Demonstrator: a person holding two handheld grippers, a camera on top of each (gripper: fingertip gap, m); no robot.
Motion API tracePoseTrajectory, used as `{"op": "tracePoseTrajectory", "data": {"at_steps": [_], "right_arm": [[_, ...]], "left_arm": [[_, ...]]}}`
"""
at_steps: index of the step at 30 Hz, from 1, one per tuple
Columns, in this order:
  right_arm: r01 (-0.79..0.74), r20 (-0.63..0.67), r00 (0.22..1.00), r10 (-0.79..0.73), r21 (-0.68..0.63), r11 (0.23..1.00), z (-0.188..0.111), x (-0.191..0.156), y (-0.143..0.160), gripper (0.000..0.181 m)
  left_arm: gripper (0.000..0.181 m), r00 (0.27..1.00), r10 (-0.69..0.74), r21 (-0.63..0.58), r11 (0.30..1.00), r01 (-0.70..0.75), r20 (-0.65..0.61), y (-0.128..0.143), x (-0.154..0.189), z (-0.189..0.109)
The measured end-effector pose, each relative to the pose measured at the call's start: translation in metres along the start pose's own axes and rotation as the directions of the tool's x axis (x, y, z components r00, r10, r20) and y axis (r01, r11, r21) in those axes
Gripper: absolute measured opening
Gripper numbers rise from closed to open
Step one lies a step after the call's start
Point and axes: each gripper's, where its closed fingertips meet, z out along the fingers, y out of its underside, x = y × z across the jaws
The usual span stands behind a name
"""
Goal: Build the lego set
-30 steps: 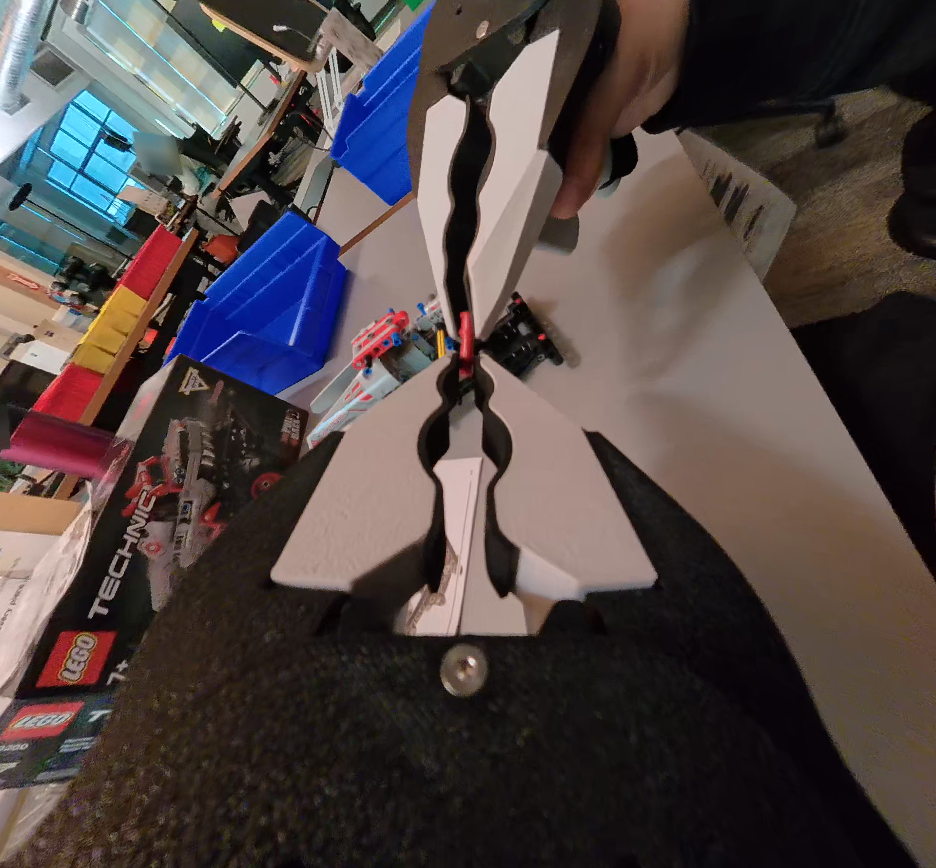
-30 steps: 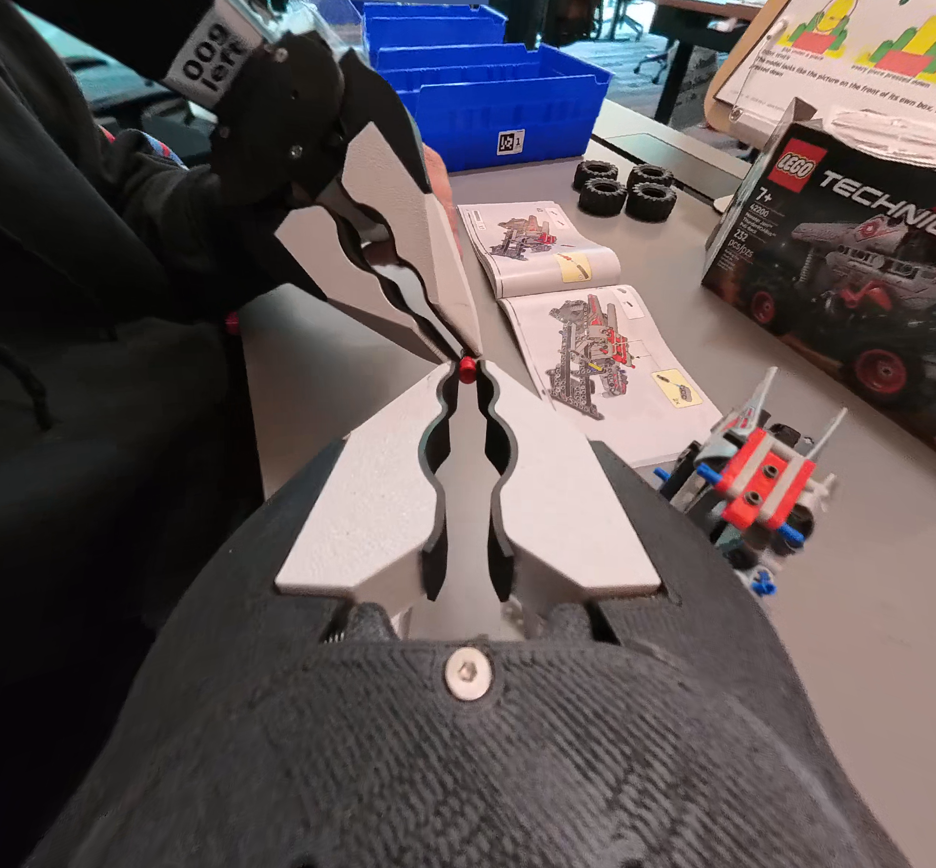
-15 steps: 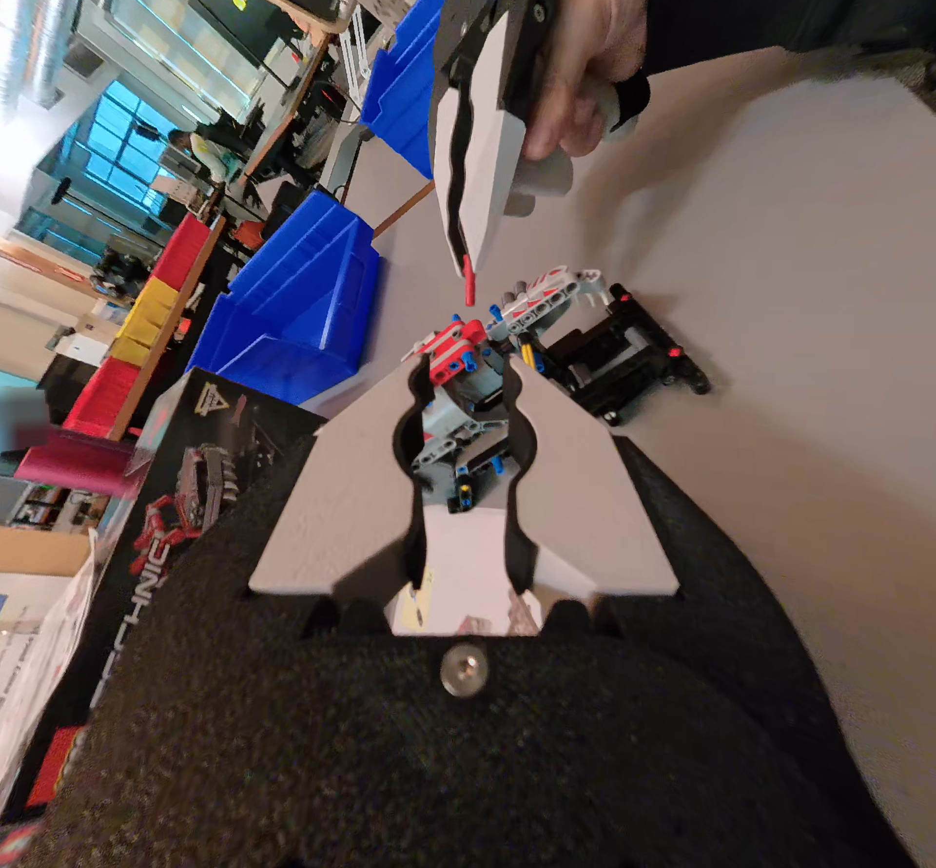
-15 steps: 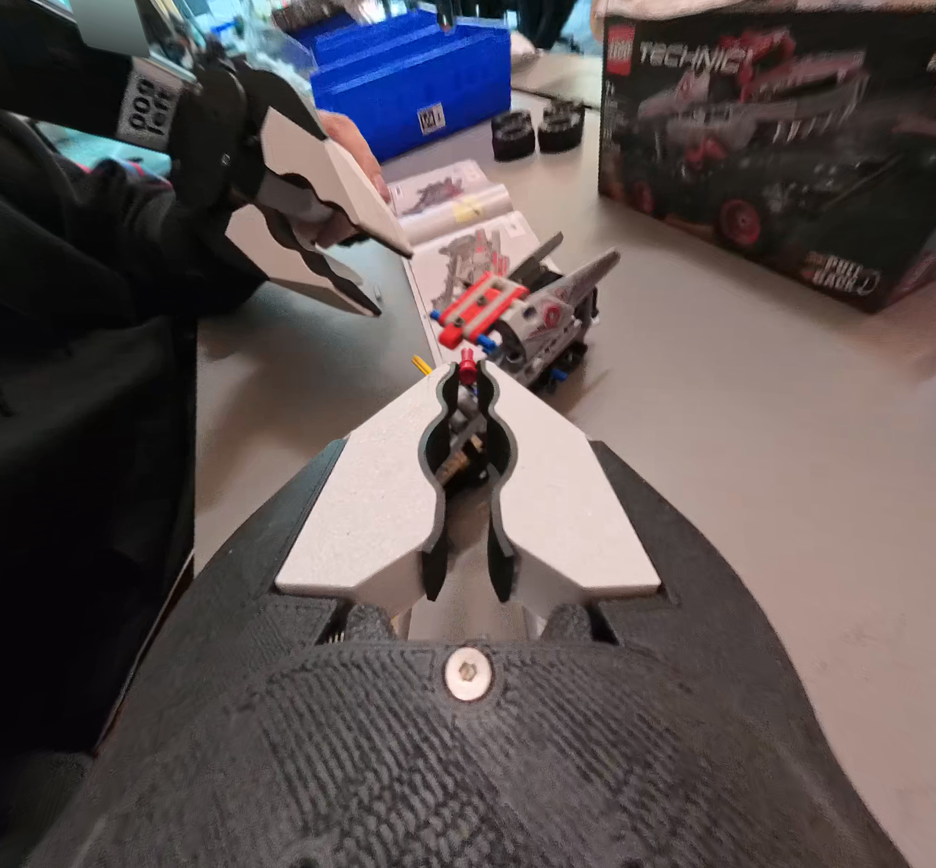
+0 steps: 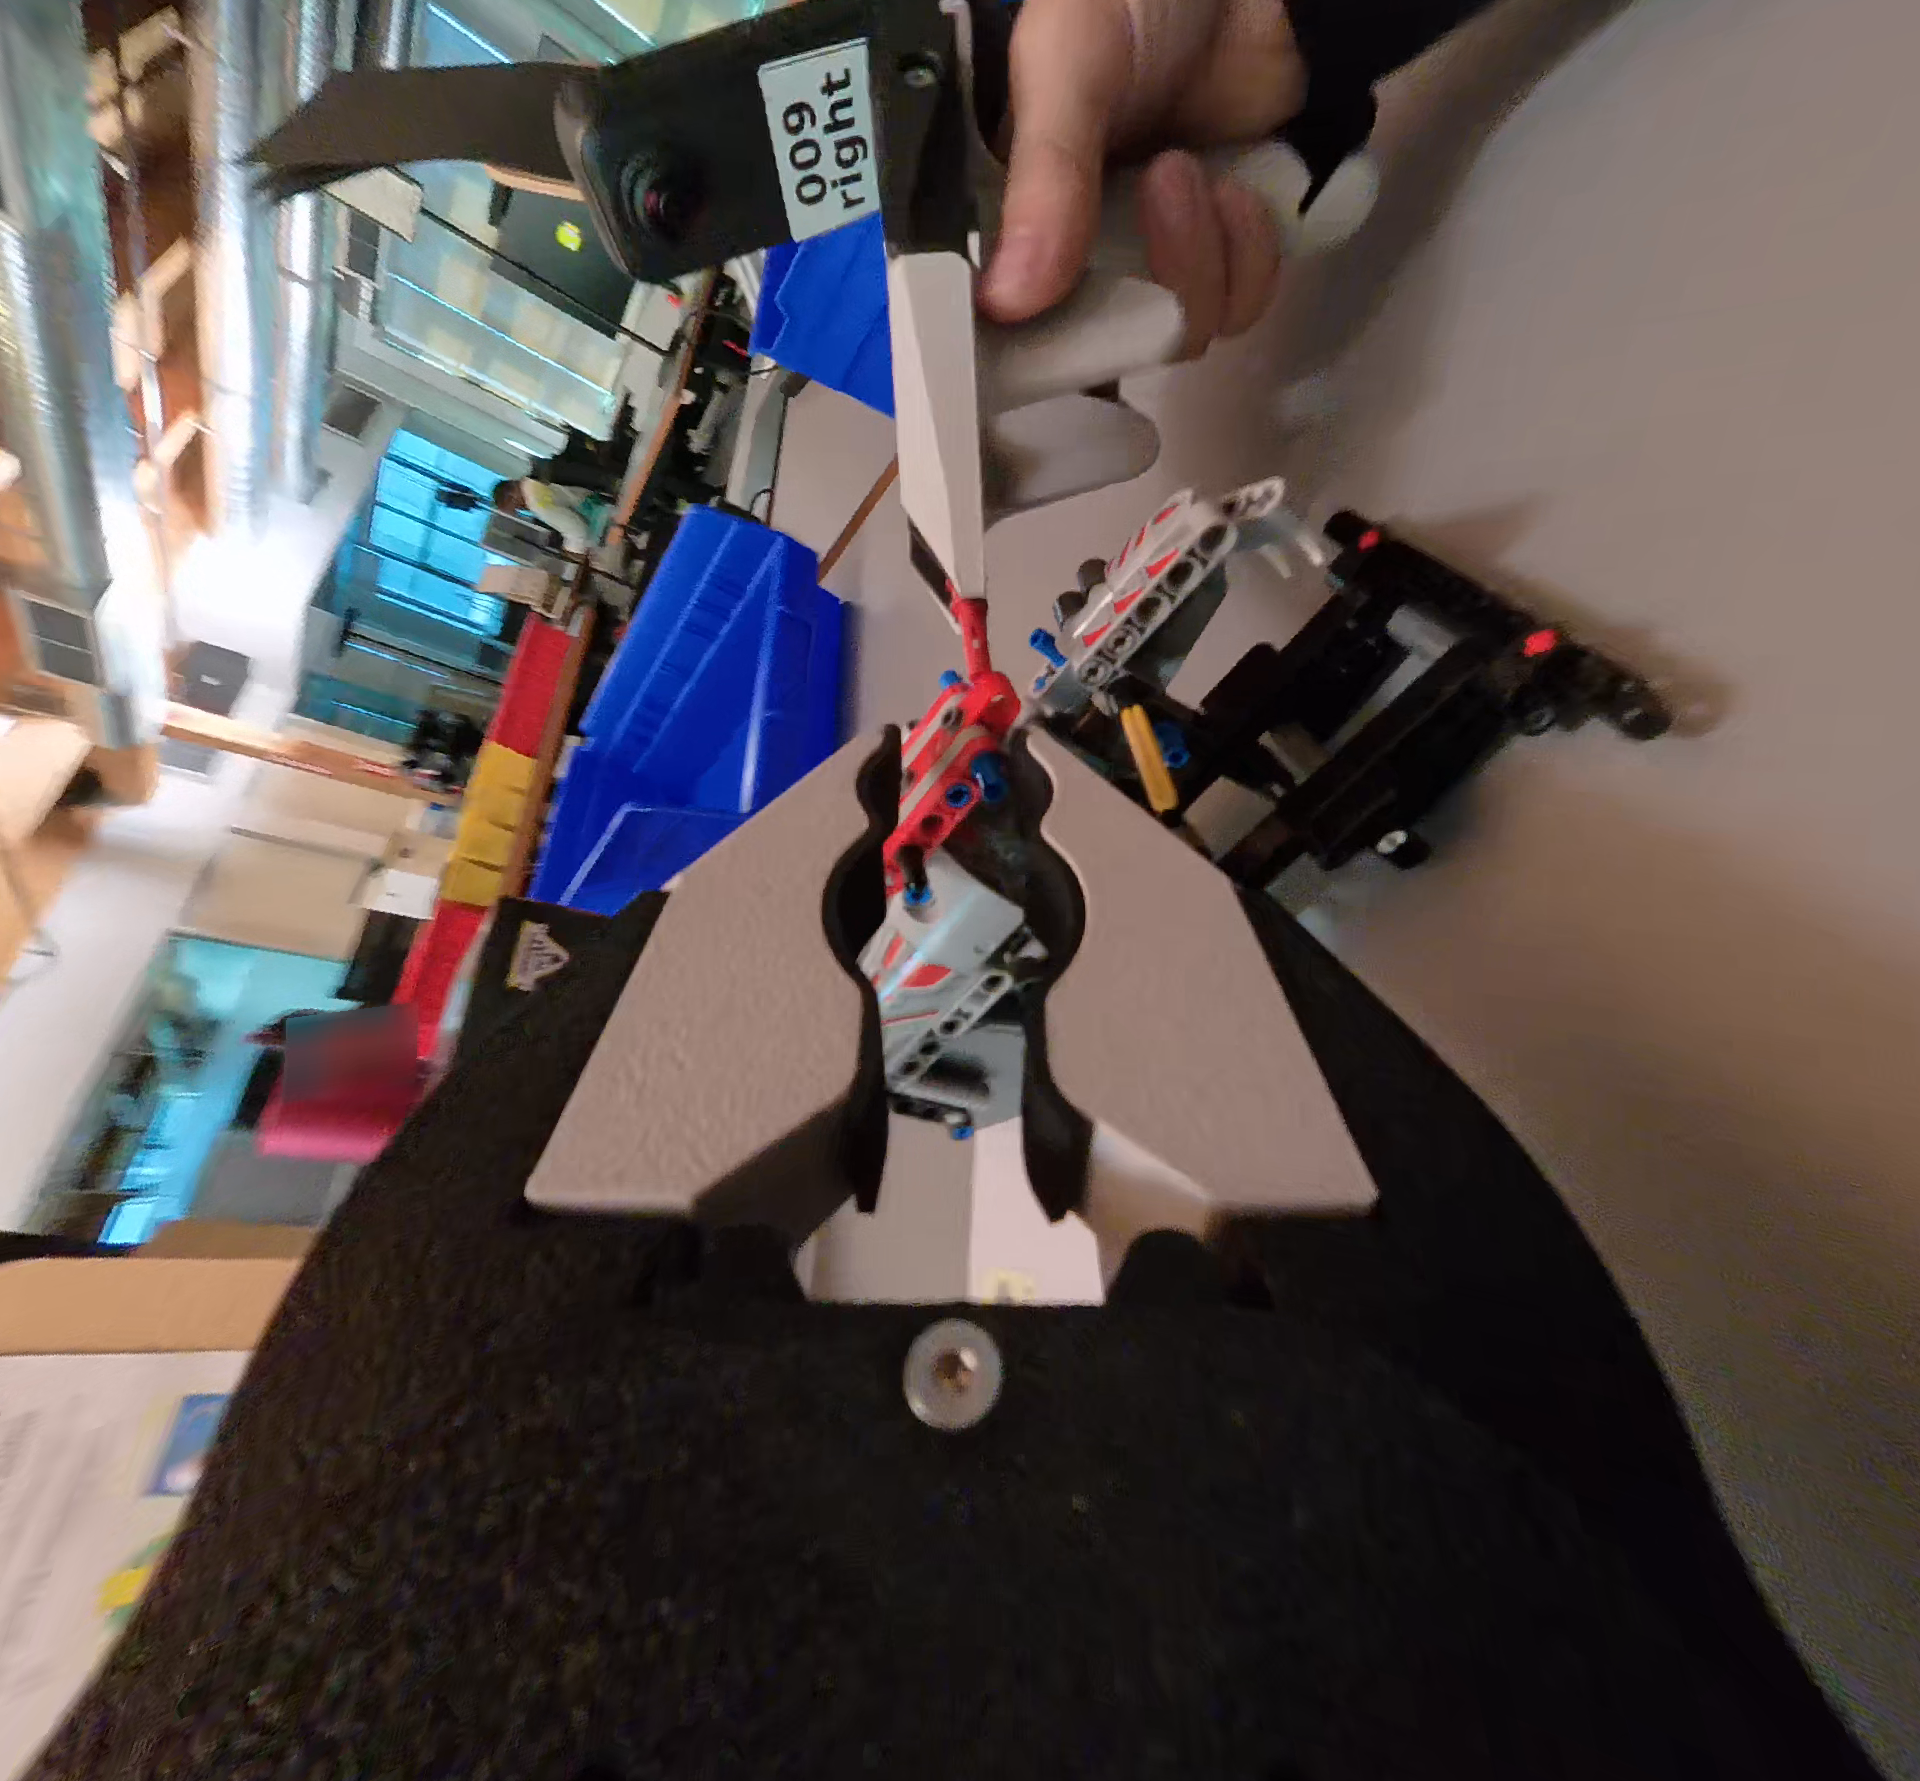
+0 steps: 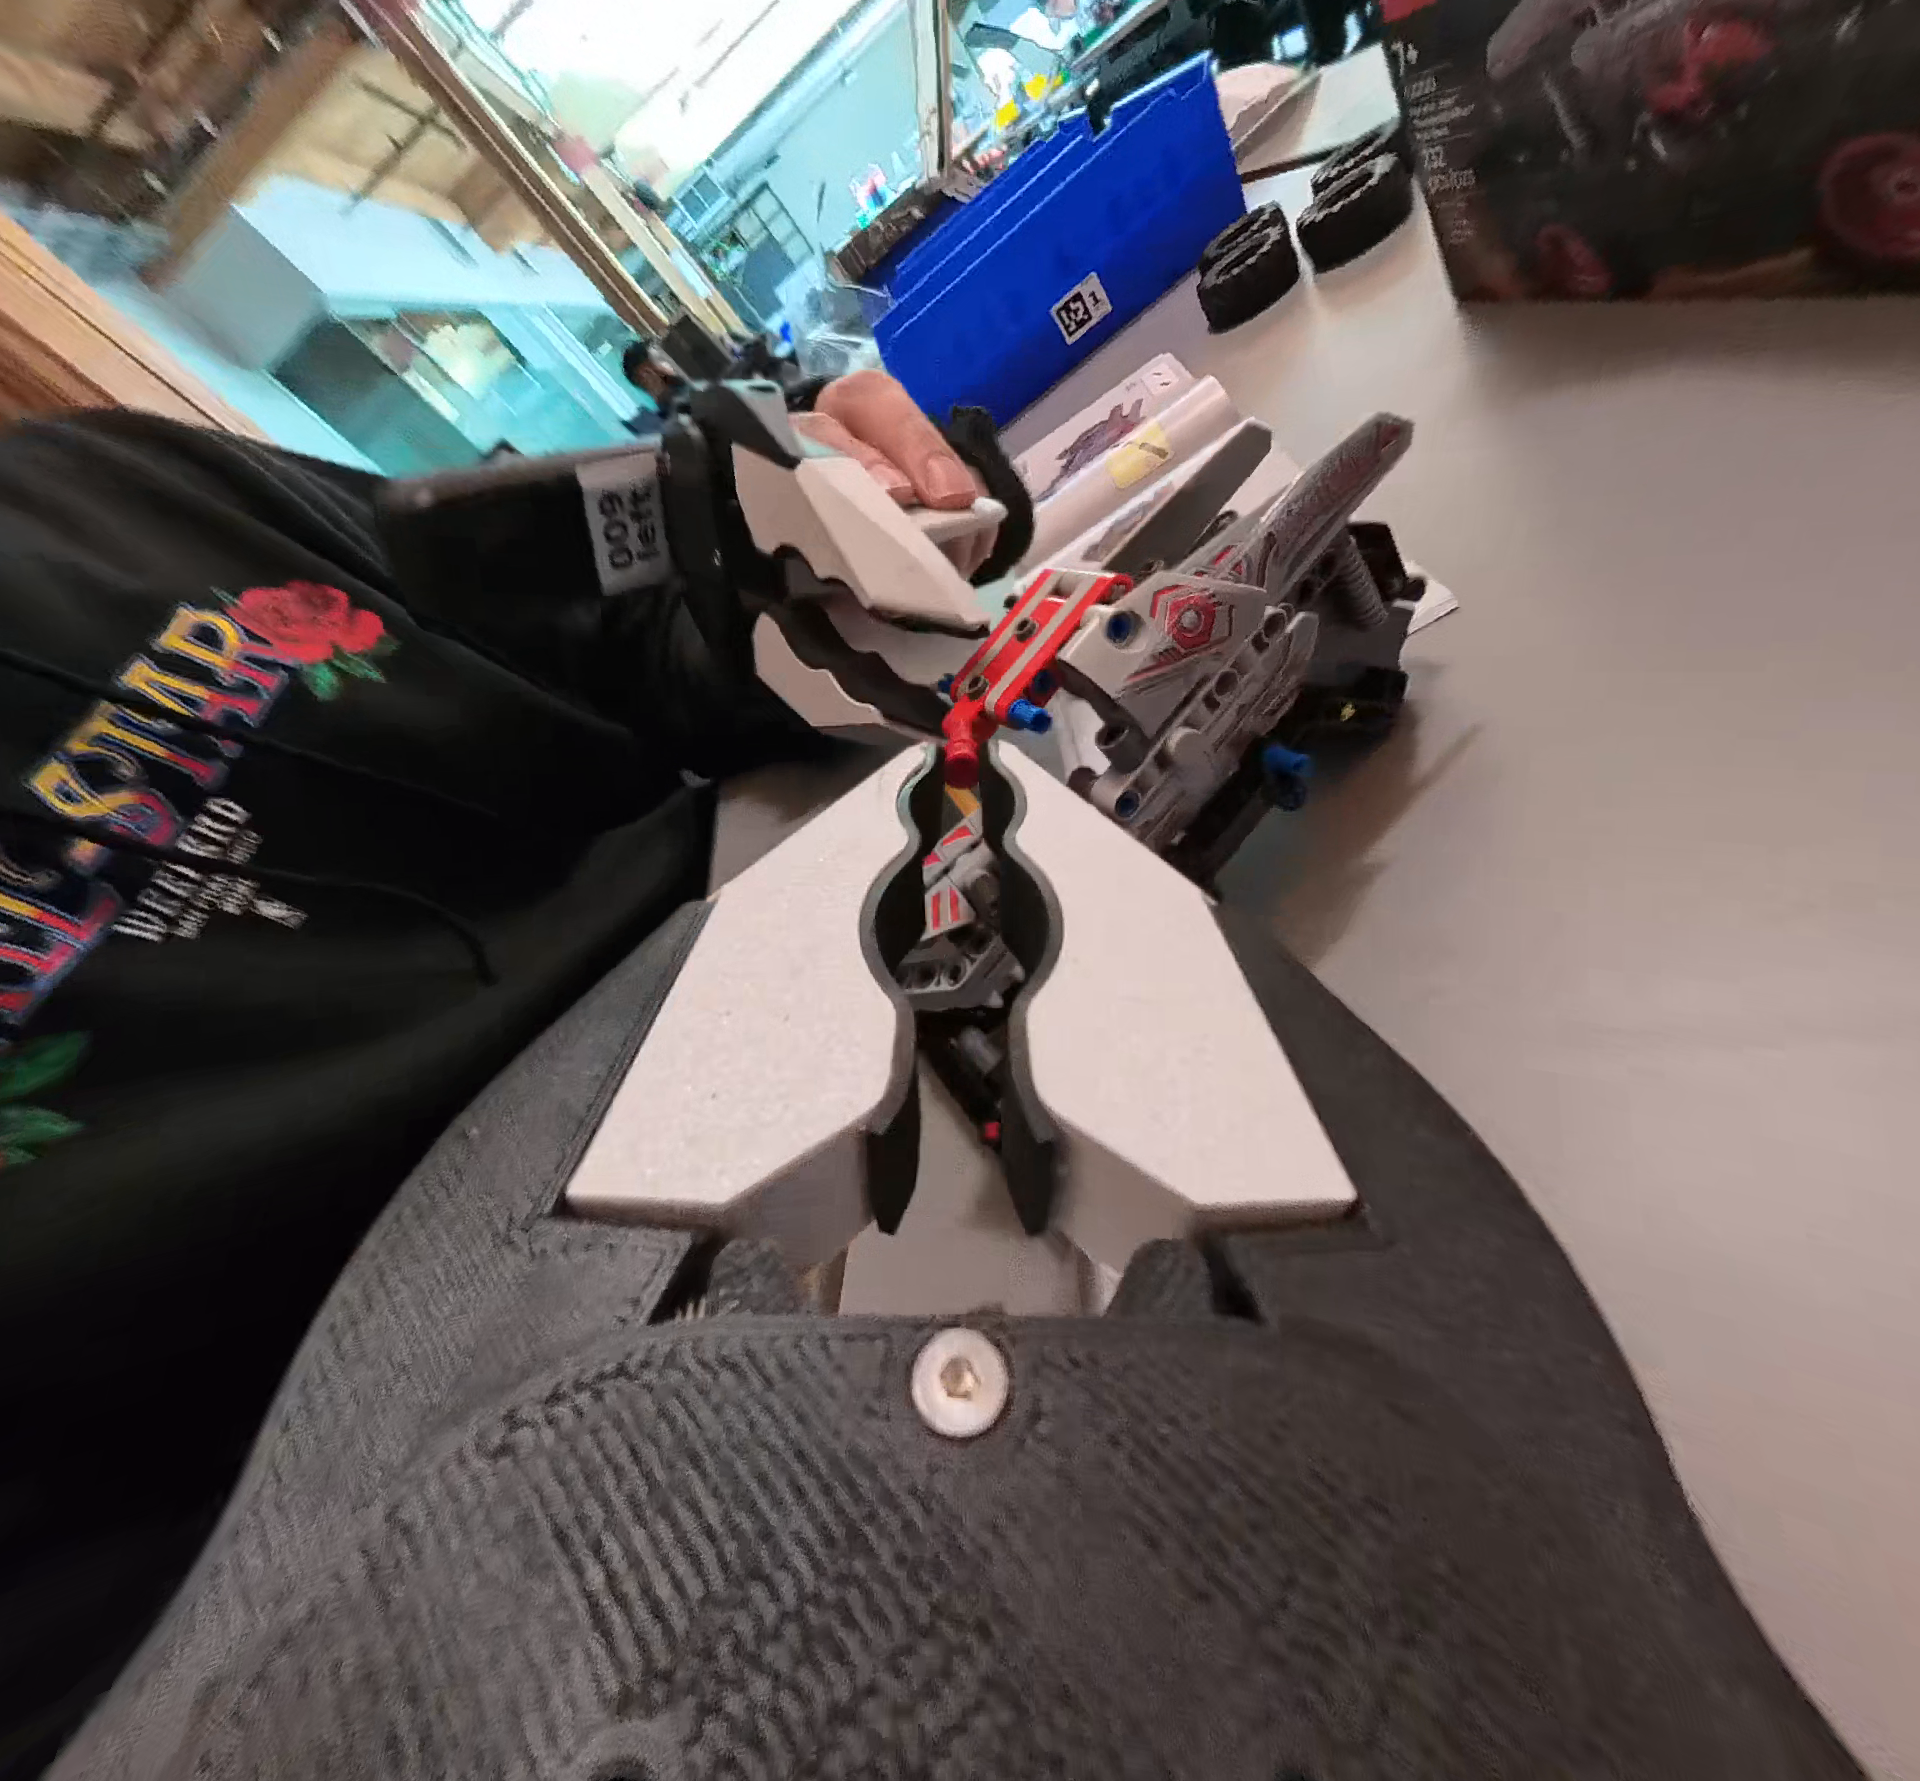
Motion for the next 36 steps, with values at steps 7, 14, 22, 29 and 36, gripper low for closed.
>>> {"op": "tracePoseTrajectory", "data": {"at_steps": [7,14,22,29,36], "right_arm": [[-0.17,0.087,0.982,0.168,0.008,0.985,0.0056,-0.0029,0.0027,0.005],[-0.232,0.126,0.966,0.227,0.029,0.972,0.0021,-0.0005,0.0043,0.005],[-0.274,0.152,0.952,0.267,0.028,0.961,0.005,0.0038,0.0082,0.004],[-0.303,0.202,0.935,0.292,0.024,0.953,0.0043,0.002,0.0082,0.004],[-0.349,0.244,0.909,0.339,-0.002,0.937,0.0067,0.0021,0.0067,0.005]], "left_arm": [[0.012,0.978,0.195,-0.02,0.981,-0.194,0.072,0.0017,0.0011,0.0039],[0.012,0.944,0.294,-0.022,0.955,-0.294,0.147,-0.0001,-0.0009,-0.0002],[0.007,0.925,0.339,-0.017,0.94,-0.342,0.173,0.0,0.0015,-0.0006],[0.007,0.889,0.413,-0.004,0.907,-0.421,0.198,-0.0005,0.0015,-0.0008],[0.007,0.889,0.416,0.022,0.904,-0.428,0.194,-0.0005,0.002,-0.001]]}}
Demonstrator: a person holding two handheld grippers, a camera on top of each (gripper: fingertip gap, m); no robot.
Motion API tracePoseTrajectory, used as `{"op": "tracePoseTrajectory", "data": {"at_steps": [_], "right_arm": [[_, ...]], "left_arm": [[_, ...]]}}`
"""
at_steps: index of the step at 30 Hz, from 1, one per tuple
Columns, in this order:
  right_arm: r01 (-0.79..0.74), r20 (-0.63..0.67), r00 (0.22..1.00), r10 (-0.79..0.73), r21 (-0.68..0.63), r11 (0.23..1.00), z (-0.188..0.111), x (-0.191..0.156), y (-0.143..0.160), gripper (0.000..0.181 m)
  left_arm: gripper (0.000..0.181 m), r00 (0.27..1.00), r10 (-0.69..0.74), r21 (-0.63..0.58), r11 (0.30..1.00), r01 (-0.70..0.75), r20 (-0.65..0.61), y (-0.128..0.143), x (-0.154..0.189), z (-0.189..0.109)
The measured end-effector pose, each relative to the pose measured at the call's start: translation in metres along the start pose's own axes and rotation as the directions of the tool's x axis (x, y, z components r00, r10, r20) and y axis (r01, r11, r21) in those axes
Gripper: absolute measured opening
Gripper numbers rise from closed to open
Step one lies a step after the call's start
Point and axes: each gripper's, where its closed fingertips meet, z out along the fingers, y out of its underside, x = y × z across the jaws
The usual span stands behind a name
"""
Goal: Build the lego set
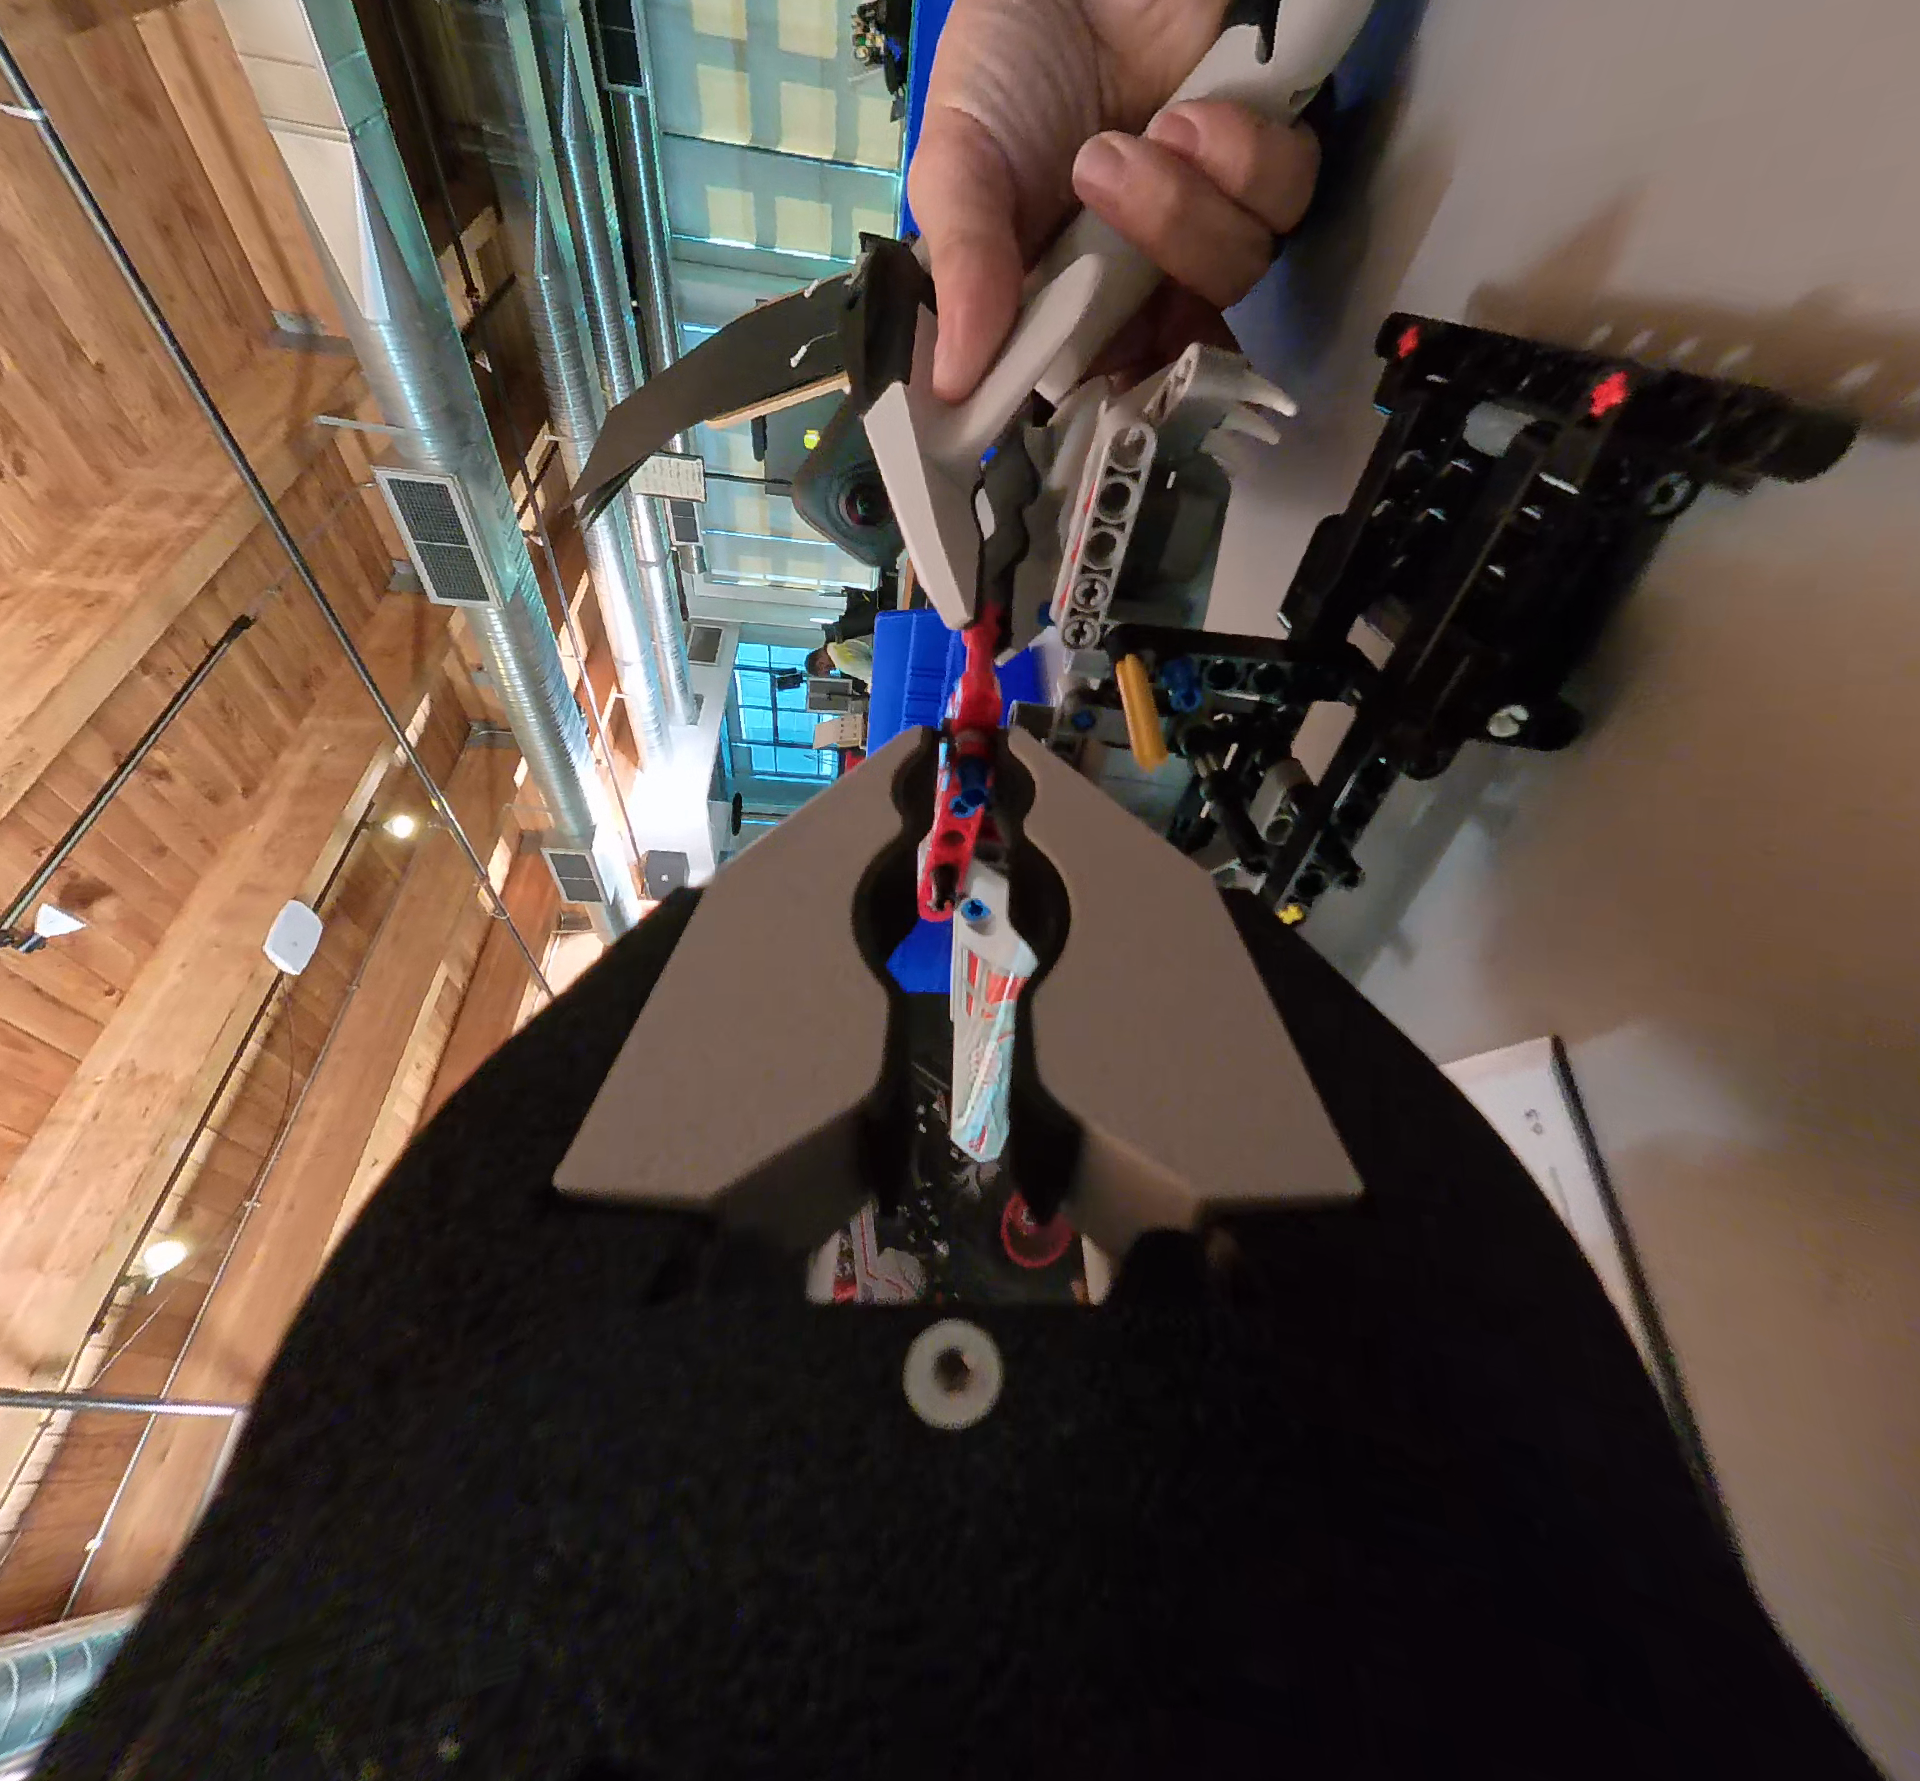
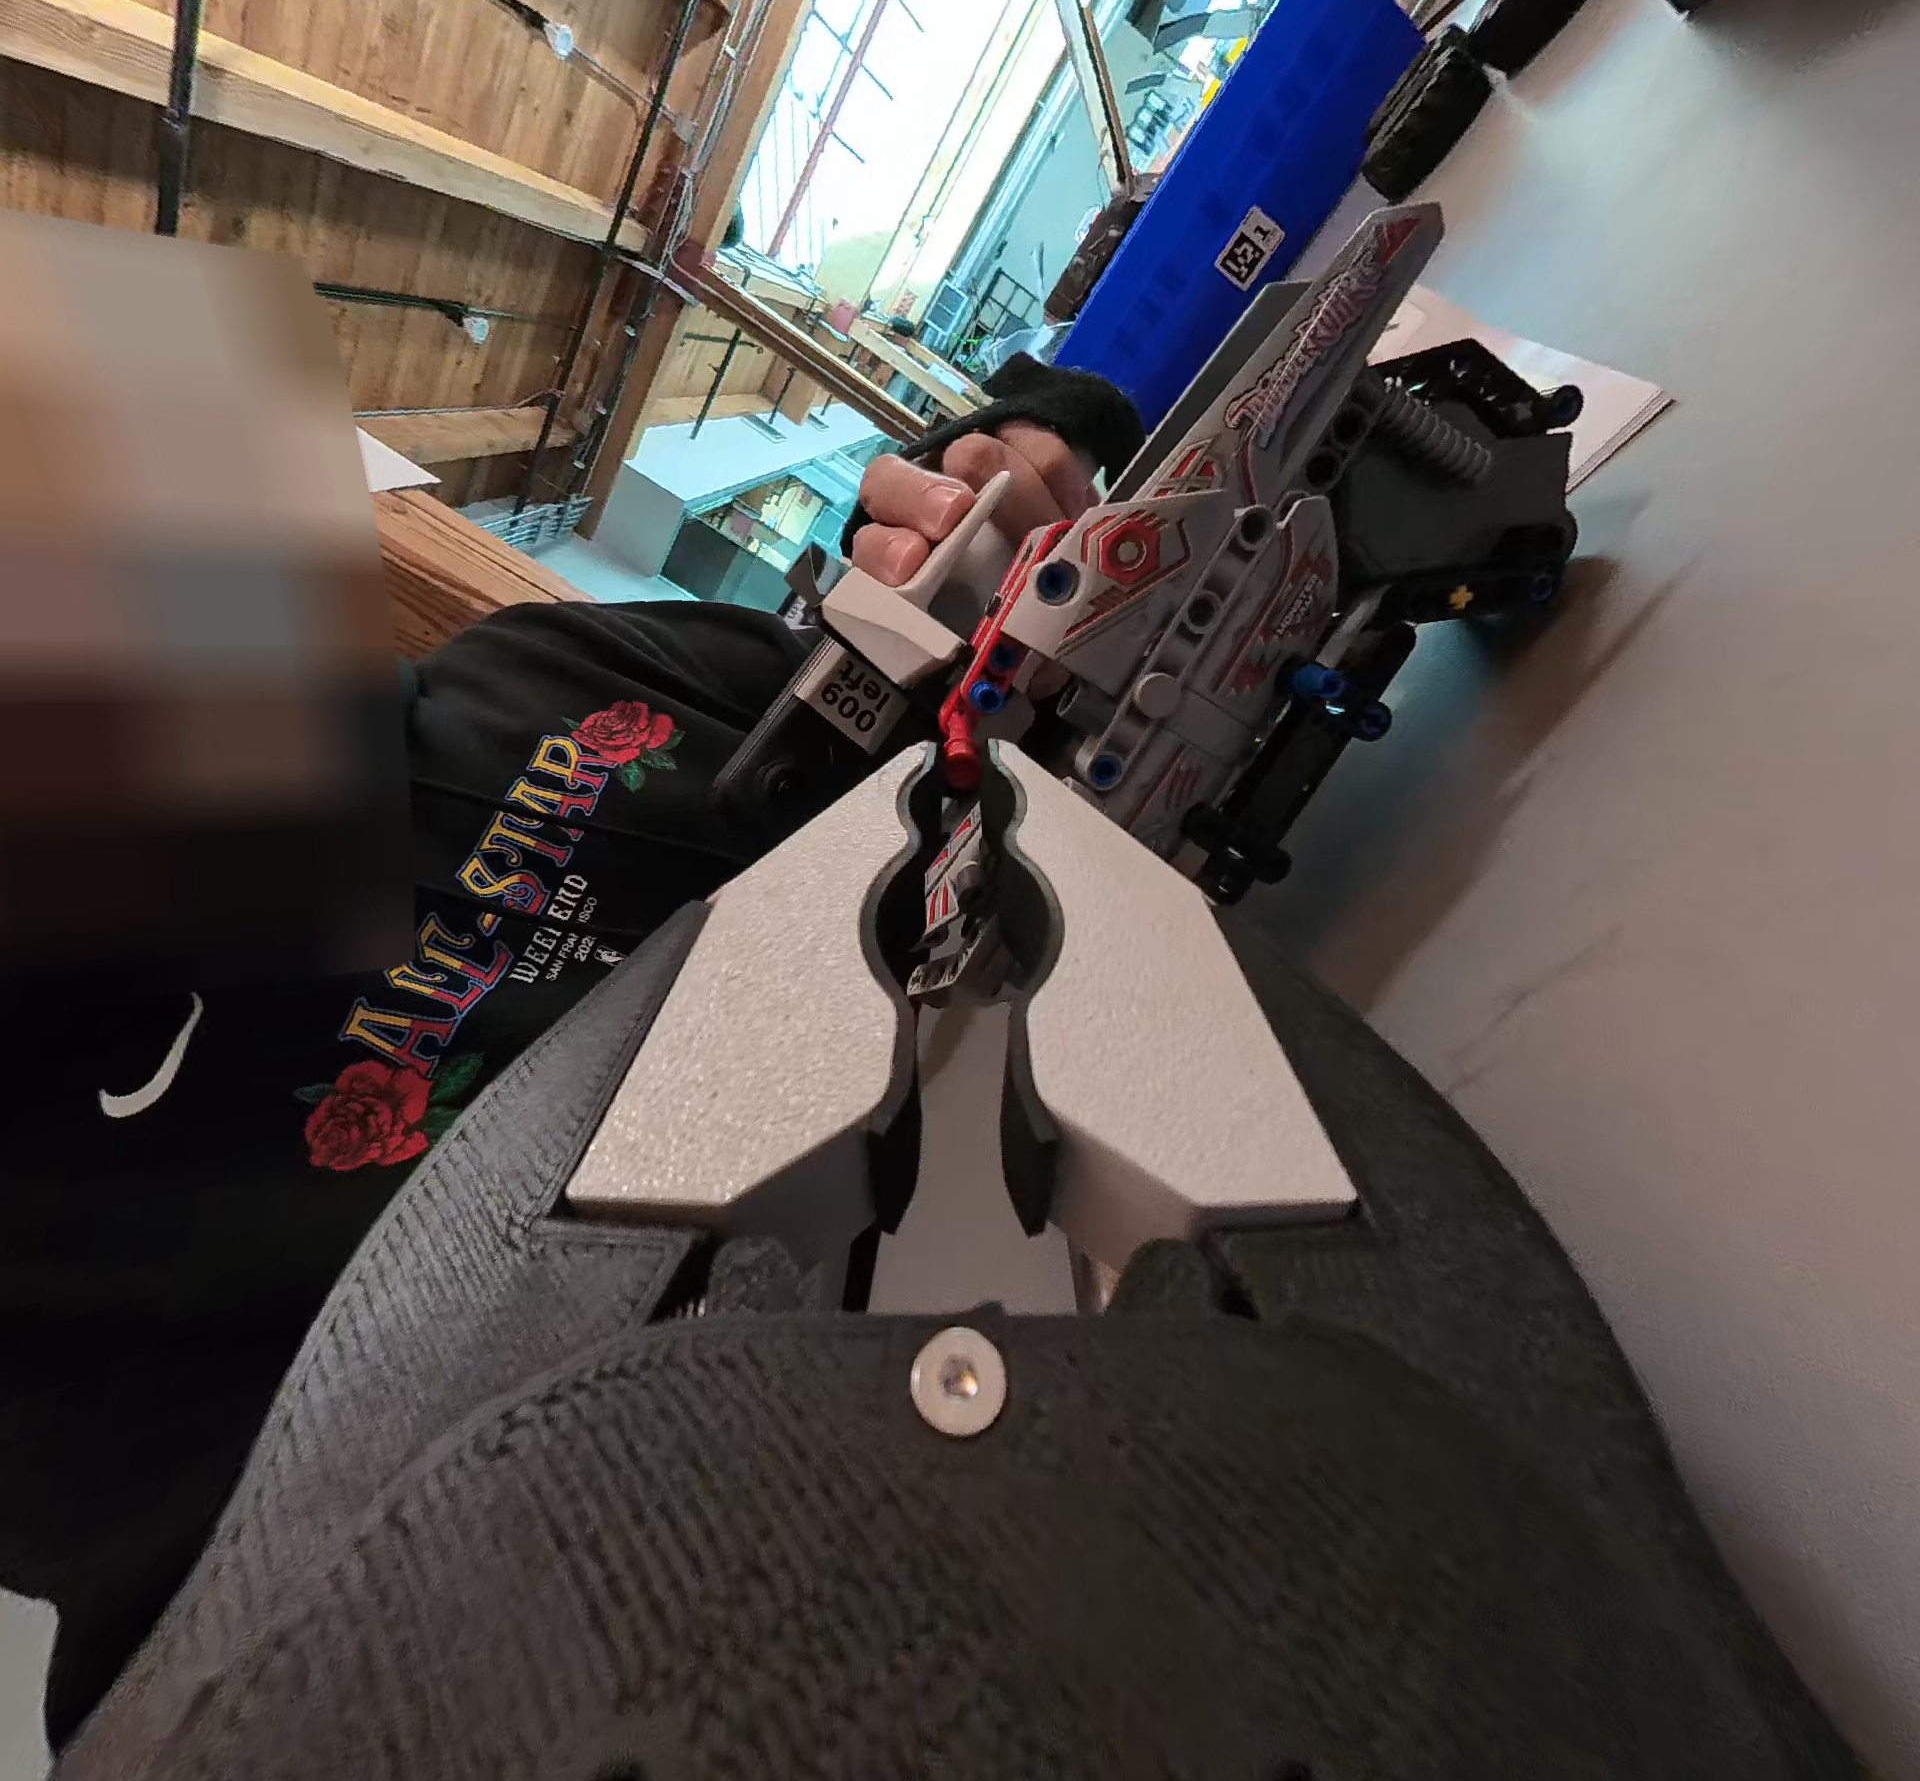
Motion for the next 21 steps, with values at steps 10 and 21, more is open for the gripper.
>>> {"op": "tracePoseTrajectory", "data": {"at_steps": [10,21], "right_arm": [[-0.179,0.079,0.98,0.183,-0.057,0.982,-0.0006,0.0027,-0.001,0.005],[-0.216,0.1,0.967,0.236,-0.177,0.96,-0.0001,0.0068,-0.0067,0.005]], "left_arm": [[0.007,1.0,0.002,0.046,0.999,-0.003,0.015,0.0001,0.0002,0.0031],[0.006,0.998,0.025,0.061,0.998,-0.028,0.05,0.0038,-0.0008,0.0071]]}}
